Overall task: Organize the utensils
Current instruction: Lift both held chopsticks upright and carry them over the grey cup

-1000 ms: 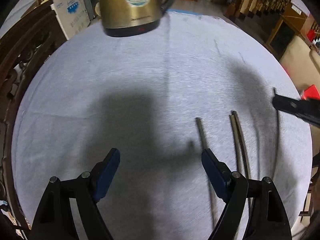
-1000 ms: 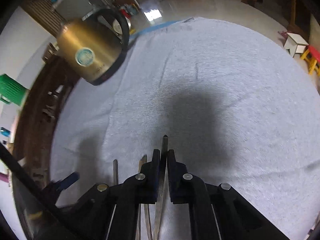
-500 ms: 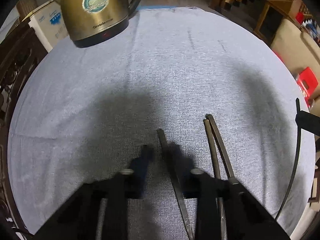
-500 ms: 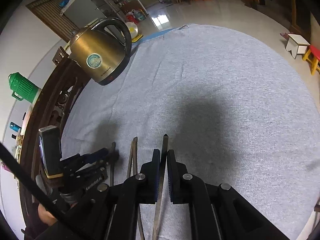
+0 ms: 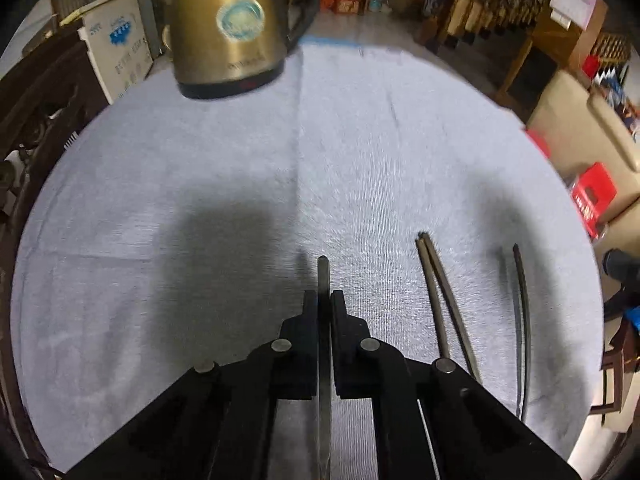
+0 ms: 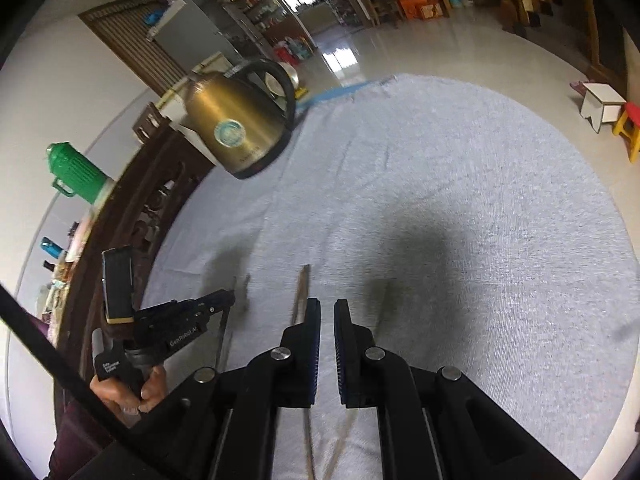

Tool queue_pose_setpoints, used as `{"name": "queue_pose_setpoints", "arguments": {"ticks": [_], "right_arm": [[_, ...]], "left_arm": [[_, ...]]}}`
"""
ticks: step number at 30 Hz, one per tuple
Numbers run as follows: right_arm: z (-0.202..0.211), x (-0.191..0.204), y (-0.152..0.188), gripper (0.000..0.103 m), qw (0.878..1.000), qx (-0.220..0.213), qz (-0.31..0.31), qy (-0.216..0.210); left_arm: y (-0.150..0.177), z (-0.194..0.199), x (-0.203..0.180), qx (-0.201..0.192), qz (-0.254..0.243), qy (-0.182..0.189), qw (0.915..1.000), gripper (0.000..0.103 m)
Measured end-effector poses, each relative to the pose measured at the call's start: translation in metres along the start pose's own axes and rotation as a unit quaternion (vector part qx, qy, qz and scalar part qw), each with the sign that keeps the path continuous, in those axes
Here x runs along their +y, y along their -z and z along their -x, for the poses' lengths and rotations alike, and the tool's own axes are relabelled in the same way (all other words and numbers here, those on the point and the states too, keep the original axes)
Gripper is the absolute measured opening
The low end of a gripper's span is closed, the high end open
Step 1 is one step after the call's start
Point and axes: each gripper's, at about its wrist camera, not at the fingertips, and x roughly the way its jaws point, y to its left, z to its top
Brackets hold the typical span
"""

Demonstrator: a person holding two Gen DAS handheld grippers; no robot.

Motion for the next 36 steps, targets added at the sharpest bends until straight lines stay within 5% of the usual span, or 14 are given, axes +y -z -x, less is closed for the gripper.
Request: {"name": "queue_pose_setpoints", "arguments": {"ticks": [5,16,19,20,22,25,32,36], "right_arm": [[0.019,0.012,0.011,0.007,1.0,-0.009,0.019,0.023],[-0.055,-0.021,0.001,0.014,0.985,0.117,-0.026,0.124],[-0.07,-0.02,-0.007,0.037,0.98,0.135,-0.031,0.146],[-0.074,-0.018,-0.011,0.051,0.977,0.137,-0.027,0.163],[-0.08,-0.017,-0.014,0.056,0.975,0.134,-0.026,0.177],[-0.093,-0.017,-0.017,0.053,0.971,0.148,-0.029,0.188],[-0.115,-0.014,-0.016,0.013,0.957,0.153,0.004,0.247],[-0.102,-0.017,-0.011,0.007,0.966,0.133,0.0,0.22]], "left_arm": [[0.012,0.049,-0.002,-0.052,0.005,0.005,0.9986,0.006],[0.025,0.095,0.003,-0.111,0.015,0.009,0.9937,0.006],[0.031,0.1,0.008,-0.117,0.02,0.016,0.9928,0.006],[0.032,0.102,0.009,-0.119,0.022,0.02,0.9925,0.006],[0.035,0.104,0.013,-0.123,0.024,0.025,0.9918,0.006],[0.038,0.104,0.017,-0.126,0.027,0.032,0.9911,0.006],[0.039,0.104,0.025,-0.131,0.03,0.046,0.9899,0.006],[0.045,0.113,0.023,-0.145,0.025,0.049,0.9879,0.006]]}}
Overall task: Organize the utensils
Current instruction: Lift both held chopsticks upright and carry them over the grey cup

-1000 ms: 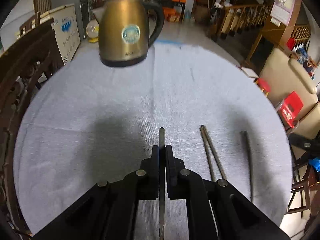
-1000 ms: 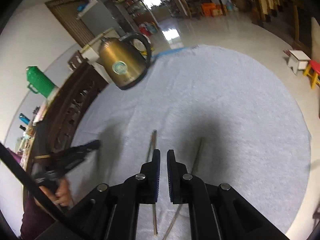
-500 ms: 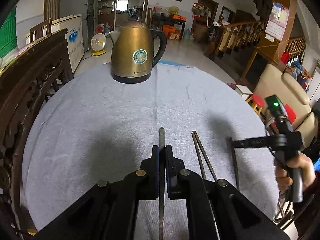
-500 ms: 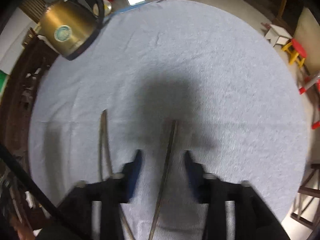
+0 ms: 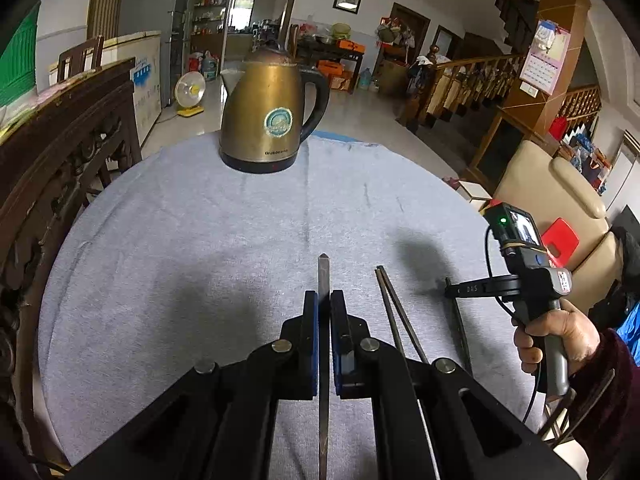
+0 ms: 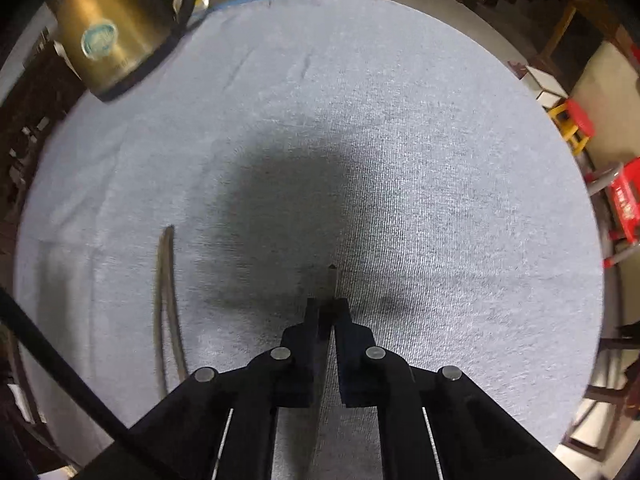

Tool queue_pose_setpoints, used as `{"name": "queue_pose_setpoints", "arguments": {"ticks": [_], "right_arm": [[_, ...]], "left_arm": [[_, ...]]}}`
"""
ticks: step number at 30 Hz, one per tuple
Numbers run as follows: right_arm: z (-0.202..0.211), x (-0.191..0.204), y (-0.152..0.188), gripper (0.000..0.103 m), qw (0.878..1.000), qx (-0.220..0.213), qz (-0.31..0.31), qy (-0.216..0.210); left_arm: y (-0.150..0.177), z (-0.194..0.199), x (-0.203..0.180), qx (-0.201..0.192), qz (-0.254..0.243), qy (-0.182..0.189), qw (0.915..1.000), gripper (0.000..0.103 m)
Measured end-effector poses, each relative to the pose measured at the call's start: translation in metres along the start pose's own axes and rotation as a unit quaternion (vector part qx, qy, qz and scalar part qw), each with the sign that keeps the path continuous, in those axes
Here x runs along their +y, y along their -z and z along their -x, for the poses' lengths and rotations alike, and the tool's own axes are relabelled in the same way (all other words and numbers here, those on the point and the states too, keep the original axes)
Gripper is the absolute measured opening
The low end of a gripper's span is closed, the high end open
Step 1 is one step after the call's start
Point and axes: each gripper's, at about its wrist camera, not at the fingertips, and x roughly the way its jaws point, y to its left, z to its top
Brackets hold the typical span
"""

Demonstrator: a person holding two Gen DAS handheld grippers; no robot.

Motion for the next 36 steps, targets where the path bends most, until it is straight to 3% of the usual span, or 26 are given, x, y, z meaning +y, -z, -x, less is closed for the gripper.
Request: {"name": "queue_pose_setpoints", "arguments": {"ticks": [7,14,19,30,36], "right_arm": [[0.06,-0.031,0.038,0.007,0.993,-0.099,-0.018,-0.068],[0.139,-0.046,0.087,0.006,0.971,-0.205,-0.021,-0.121],[0.18,-0.057,0.122,0.006,0.953,-0.255,-0.02,-0.16],[0.237,-0.063,0.185,0.007,0.924,-0.331,-0.007,-0.193],[0.252,-0.061,0.201,0.006,0.916,-0.35,0.003,-0.195]], "left_arm": [[0.01,0.027,-0.003,-0.034,0.002,0.004,0.9994,0.006],[0.031,0.072,-0.016,-0.089,0.003,-0.005,0.996,0.006],[0.046,0.105,-0.029,-0.125,0.0,-0.012,0.9921,0.006],[0.057,0.156,-0.057,-0.171,-0.024,-0.012,0.9849,0.006],[0.062,0.164,-0.061,-0.17,-0.028,-0.012,0.985,0.006]]}}
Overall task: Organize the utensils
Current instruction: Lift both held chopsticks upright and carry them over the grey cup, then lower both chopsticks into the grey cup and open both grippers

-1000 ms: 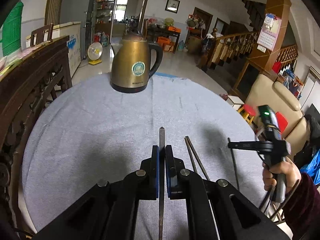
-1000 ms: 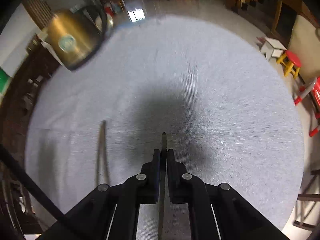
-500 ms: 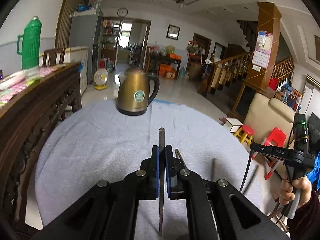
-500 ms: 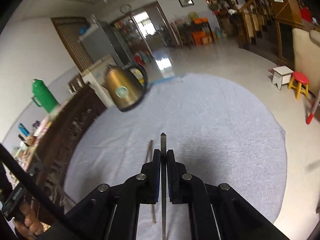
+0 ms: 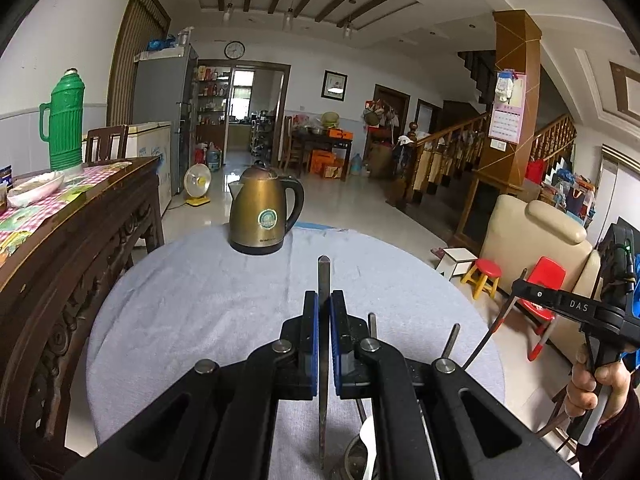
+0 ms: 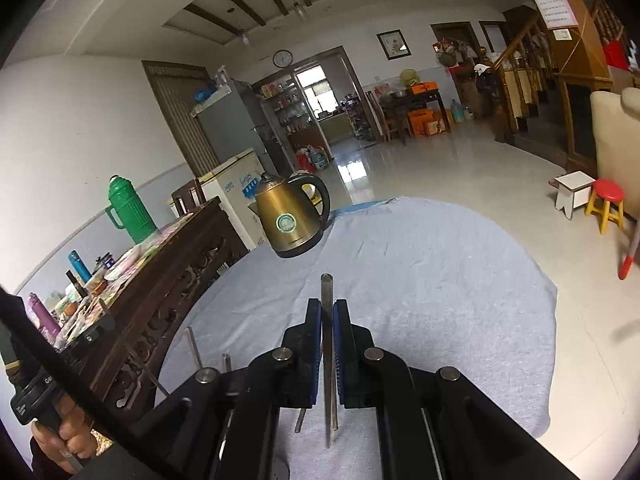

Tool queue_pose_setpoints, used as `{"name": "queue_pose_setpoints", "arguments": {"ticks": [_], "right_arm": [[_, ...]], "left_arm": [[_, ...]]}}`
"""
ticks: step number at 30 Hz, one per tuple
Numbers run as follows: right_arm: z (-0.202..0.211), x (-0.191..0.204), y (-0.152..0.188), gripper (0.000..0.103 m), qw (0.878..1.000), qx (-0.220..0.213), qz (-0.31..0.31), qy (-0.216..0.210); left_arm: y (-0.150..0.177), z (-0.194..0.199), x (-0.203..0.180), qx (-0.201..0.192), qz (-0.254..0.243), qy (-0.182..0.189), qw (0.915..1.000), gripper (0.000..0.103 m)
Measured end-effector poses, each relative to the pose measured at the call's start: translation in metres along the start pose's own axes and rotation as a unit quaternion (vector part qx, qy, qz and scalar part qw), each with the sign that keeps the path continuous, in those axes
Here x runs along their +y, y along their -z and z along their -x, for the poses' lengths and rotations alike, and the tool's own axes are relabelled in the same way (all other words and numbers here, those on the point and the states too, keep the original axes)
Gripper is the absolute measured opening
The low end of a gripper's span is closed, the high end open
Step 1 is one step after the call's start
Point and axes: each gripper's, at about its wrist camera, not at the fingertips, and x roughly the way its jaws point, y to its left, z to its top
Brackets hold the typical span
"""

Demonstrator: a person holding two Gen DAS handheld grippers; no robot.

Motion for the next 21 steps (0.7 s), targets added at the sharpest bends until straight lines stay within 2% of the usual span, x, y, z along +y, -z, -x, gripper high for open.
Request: {"name": "queue_pose_setpoints", "arguments": {"ticks": [5,10,21], "right_arm": [[0.0,0.0,0.006,0.006,1.0,0.006,-0.001,-0.007],[0.006,-0.001,0.007,0.007,1.0,-0.002,-0.007,-0.012],[0.065,0.043,-0.011,0.006,0.996,-0.066,0.057,-0.025]], "left_arm": [[0.009,0.0,0.004,0.015,0.011,0.002,0.9998,0.006],[0.013,0.005,0.003,0.012,0.013,0.0,0.9998,0.006],[-0.013,0.064,-0.006,-0.072,0.014,0.026,0.997,0.006]]}}
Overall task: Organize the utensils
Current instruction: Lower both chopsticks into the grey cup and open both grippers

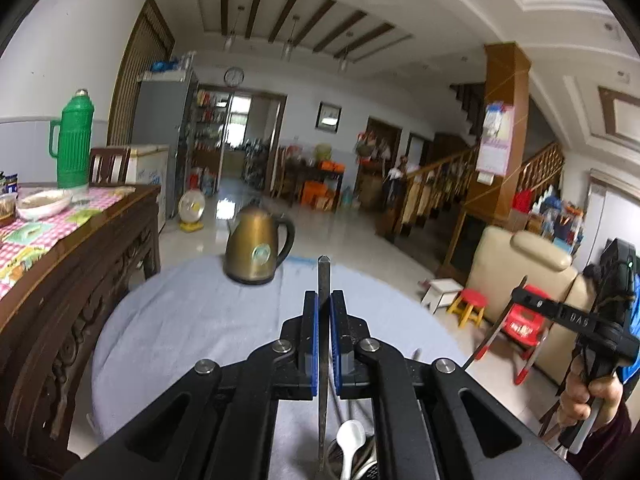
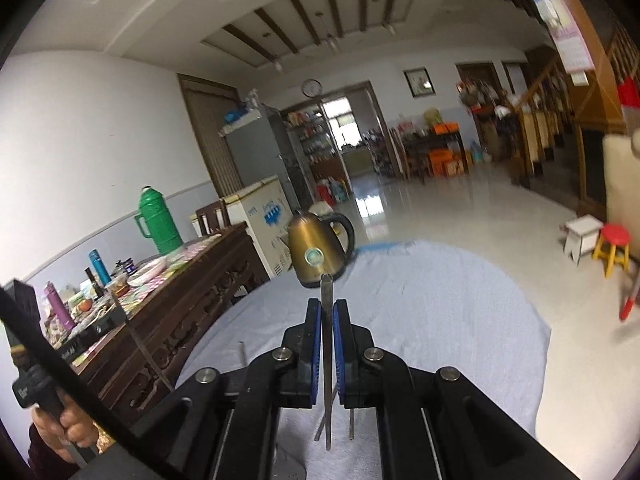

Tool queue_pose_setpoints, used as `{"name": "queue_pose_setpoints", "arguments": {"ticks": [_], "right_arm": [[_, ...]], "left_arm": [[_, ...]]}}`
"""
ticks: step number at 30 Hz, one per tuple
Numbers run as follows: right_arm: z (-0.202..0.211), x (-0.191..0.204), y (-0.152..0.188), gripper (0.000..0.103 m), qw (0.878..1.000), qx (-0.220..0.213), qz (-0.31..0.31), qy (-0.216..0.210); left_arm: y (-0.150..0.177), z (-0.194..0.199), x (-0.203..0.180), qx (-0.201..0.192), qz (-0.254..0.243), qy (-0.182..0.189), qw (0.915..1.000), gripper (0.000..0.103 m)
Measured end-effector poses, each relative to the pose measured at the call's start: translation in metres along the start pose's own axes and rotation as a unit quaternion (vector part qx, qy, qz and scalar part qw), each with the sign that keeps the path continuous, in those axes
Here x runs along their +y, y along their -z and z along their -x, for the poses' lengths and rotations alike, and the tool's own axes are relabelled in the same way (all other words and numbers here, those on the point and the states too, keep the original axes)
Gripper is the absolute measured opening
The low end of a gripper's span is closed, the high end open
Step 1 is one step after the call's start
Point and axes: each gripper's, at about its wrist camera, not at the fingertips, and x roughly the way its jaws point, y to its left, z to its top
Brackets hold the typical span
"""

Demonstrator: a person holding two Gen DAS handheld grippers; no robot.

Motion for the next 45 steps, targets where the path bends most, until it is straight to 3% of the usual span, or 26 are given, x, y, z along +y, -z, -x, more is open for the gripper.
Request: {"name": "queue_pose_setpoints", "arguments": {"ticks": [6,15,20,30,41,43,44,45], "right_arm": [[0.028,0.032,-0.01,0.007,0.999,-0.021,0.022,-0.032],[0.03,0.076,0.007,0.007,0.996,-0.016,0.046,-0.07],[0.008,0.094,0.03,0.007,0.996,0.011,0.073,-0.055],[-0.029,0.089,0.06,0.007,0.994,0.075,0.068,-0.049],[-0.042,0.077,0.079,0.008,0.991,0.115,0.026,-0.057],[-0.04,0.073,0.08,0.012,0.991,0.116,0.014,-0.06],[-0.038,0.072,0.08,0.023,0.991,0.116,0.01,-0.062],[-0.035,0.068,0.08,0.042,0.991,0.114,0.003,-0.063]], "left_arm": [[-0.006,0.017,-0.008,-0.021,0.004,0.024,0.9995,0.006],[0.022,-0.001,-0.007,0.021,0.021,0.002,0.9996,0.006],[0.039,-0.011,-0.009,0.048,0.026,-0.013,0.9984,0.006],[0.064,-0.024,-0.003,0.101,0.039,-0.021,0.9939,0.006],[0.073,-0.015,-0.004,0.123,0.035,-0.03,0.9913,0.006],[0.073,-0.01,-0.007,0.12,0.028,-0.038,0.9917,0.006],[0.072,-0.006,-0.009,0.114,0.021,-0.043,0.9923,0.006],[0.071,-0.001,-0.011,0.108,0.014,-0.05,0.9928,0.007]]}}
